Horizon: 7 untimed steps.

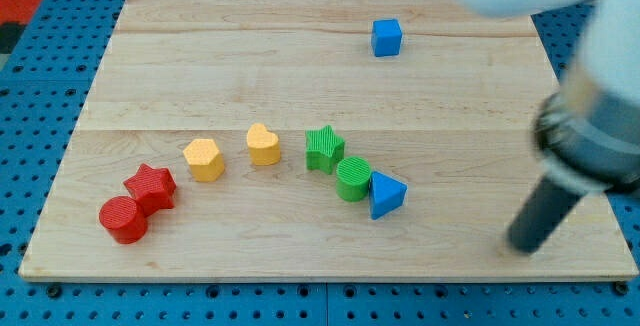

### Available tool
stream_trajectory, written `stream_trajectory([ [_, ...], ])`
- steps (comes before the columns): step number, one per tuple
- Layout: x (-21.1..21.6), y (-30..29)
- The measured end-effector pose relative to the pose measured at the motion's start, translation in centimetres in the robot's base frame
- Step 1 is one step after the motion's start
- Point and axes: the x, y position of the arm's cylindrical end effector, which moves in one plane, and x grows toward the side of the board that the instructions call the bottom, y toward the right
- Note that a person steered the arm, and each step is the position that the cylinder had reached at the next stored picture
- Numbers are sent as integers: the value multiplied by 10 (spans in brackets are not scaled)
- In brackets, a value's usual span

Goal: Place the blue cube below the blue triangle

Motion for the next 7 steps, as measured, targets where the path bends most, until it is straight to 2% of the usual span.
stream_trajectory([
  [1, -118, 41],
  [2, -228, 33],
  [3, -306, -14],
  [4, -335, -99],
  [5, -314, -161],
  [7, -220, -112],
])
